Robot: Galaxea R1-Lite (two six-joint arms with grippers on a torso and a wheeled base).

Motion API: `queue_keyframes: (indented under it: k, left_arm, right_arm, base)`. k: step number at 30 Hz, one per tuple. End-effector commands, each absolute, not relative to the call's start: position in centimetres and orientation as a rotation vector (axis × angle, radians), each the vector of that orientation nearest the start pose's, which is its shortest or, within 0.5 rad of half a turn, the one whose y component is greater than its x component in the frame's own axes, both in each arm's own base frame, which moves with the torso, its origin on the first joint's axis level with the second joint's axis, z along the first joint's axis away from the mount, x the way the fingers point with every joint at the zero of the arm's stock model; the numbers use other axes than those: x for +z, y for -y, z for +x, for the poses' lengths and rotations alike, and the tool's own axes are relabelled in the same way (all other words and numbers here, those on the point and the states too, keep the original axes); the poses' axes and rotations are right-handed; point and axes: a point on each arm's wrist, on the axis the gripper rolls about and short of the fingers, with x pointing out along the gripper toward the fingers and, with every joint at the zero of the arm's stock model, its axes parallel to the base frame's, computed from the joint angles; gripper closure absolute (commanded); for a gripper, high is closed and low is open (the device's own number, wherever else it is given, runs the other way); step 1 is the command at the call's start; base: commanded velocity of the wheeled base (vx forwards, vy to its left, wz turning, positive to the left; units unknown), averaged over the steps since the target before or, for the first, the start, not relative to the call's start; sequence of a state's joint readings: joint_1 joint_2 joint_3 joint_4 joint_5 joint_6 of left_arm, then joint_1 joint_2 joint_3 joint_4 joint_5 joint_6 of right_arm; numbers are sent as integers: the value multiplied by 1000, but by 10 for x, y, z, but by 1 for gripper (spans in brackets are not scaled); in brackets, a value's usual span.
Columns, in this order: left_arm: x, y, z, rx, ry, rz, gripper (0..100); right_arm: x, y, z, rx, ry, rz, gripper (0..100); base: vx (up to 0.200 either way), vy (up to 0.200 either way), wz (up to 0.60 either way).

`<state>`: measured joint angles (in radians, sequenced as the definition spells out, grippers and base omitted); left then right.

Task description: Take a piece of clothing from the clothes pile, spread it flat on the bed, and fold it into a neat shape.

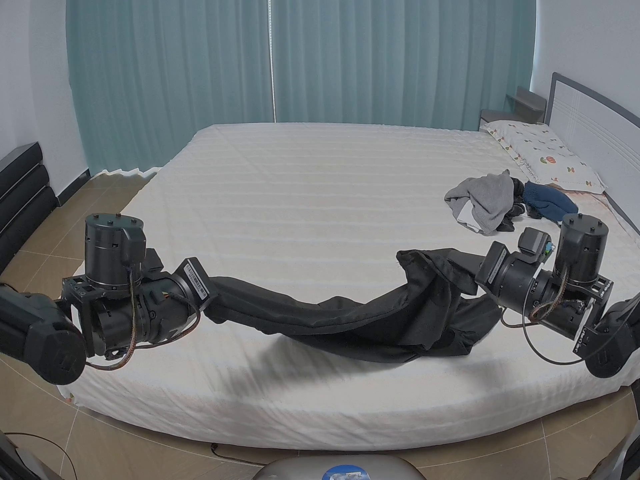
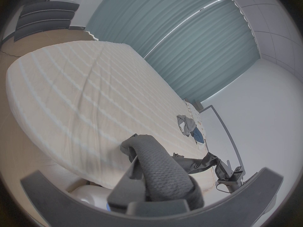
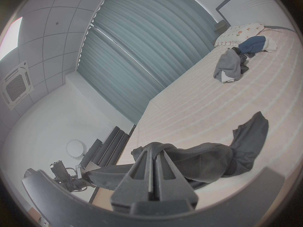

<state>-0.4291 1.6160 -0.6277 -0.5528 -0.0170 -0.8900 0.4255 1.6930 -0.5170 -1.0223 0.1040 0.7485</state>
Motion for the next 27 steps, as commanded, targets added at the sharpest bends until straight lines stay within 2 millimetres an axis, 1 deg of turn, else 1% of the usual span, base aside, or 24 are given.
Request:
queue_keyframes:
  k: [1,3,5,6,8,10,11,12,13,14,19,20,21,22,24,25,26,27]
  left_arm:
    - [165,108,221,-260,-559,-778,100]
    - [164,109,213,-277,-565,-771,100]
    - [165,109,209,-282,-562,-770,100]
    - [170,108,201,-292,-541,-771,100]
    - [175,108,194,-299,-522,-768,100]
    - [184,107,185,-310,-498,-763,100]
    - [186,107,183,-315,-493,-760,100]
    - [193,106,180,-325,-482,-757,100]
    - [193,106,180,-325,-482,-757,100]
    - [205,106,179,-338,-453,-753,100]
    - [247,102,178,-352,-388,-775,100]
    - [251,101,178,-352,-388,-776,100]
    - [264,102,179,-355,-383,-778,100]
    - [272,103,181,-356,-380,-779,100]
    - [286,103,182,-366,-361,-785,100]
    - [290,104,183,-365,-355,-787,100]
    - [290,104,183,-365,-355,-787,100]
    - [294,109,194,-354,-370,-784,100]
  right_arm:
    - [157,-111,224,475,-333,705,100]
    - [161,-111,215,489,-318,706,100]
    - [166,-109,211,484,-298,708,100]
    - [172,-106,205,469,-267,712,100]
    - [178,-103,199,463,-233,715,100]
    - [189,-102,188,483,-188,726,100]
    - [193,-101,185,490,-174,730,100]
    - [202,-99,178,501,-140,736,100]
    - [202,-99,178,501,-140,736,100]
    - [216,-96,172,512,-95,745,100]
    - [276,-84,160,537,56,775,100]
    - [282,-83,159,541,68,778,100]
    - [301,-81,157,543,96,783,100]
    - [315,-80,157,543,116,786,100]
    - [334,-78,159,546,138,787,100]
    - [339,-78,161,545,141,786,100]
    - [339,-78,161,545,141,786,100]
    - [352,-81,175,528,138,782,100]
  base:
    - [-200,0,0]
    - [-200,0,0]
    - [-200,0,0]
    - [-200,0,0]
    - [-200,0,0]
    - [-200,0,0]
    - [0,0,0]
    - [0,0,0]
    - [0,0,0]
    - [0,0,0]
    - [0,0,0]
    - [0,0,0]
    - [0,0,0]
    - [0,0,0]
    - [0,0,0]
    - [0,0,0]
    - [0,0,0]
    - [0,0,0]
